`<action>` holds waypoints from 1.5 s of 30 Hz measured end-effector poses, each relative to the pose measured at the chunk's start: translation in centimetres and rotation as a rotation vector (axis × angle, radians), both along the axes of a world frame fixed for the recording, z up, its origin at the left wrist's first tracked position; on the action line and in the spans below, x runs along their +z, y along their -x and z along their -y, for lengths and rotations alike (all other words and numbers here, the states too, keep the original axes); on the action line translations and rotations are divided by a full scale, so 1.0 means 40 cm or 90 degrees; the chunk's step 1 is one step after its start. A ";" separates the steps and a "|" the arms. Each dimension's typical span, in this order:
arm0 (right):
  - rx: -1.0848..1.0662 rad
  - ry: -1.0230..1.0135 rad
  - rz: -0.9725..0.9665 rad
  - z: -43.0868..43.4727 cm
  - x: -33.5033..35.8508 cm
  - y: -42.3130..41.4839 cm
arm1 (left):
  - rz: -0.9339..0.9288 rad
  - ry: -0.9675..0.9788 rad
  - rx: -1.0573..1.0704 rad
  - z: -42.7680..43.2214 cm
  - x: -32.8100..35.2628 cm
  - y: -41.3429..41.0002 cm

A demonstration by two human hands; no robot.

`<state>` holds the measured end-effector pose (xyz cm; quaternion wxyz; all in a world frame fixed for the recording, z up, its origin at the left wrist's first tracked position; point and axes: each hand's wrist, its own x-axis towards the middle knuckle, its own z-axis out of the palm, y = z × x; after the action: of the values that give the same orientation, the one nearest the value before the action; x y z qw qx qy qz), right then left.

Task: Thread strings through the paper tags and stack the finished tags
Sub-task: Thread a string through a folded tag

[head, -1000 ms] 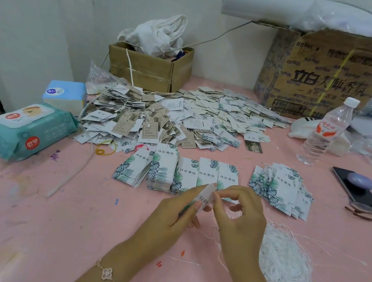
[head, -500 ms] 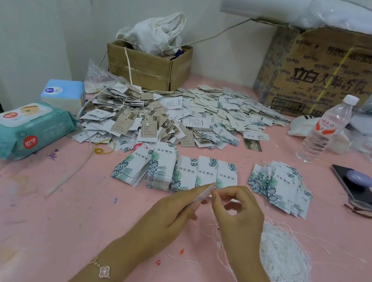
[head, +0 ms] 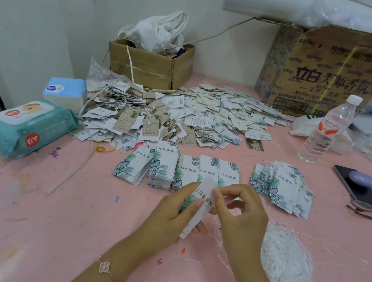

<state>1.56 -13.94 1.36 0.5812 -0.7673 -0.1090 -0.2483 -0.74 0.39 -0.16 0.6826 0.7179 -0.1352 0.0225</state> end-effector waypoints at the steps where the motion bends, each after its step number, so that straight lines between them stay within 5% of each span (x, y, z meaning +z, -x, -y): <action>1: -0.004 0.002 0.002 0.000 0.000 0.000 | -0.002 -0.003 -0.003 0.001 -0.001 0.001; 13: 0.005 0.033 0.037 0.002 -0.015 -0.006 | -0.005 0.009 -0.019 -0.004 0.005 0.006; 17: 0.023 -0.050 0.023 -0.006 -0.014 0.004 | -0.011 0.115 0.006 0.006 0.011 0.005; 21: 0.008 0.022 0.064 -0.011 -0.013 0.012 | -0.020 0.155 0.006 0.003 0.017 0.003; 31: -0.031 0.182 0.181 -0.004 -0.021 0.008 | -0.013 0.097 -0.010 0.008 0.012 0.009; 40: -0.014 0.139 0.139 0.000 -0.030 0.001 | -0.100 0.110 -0.061 0.000 0.020 0.015; 45: -0.040 0.169 0.174 0.002 -0.026 -0.004 | -0.032 0.043 -0.026 0.001 0.017 0.015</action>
<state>1.74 -14.03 0.31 0.4467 -0.7992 -0.1944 -0.3520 -1.36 0.36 0.52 0.7099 0.6919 -0.1318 -0.0046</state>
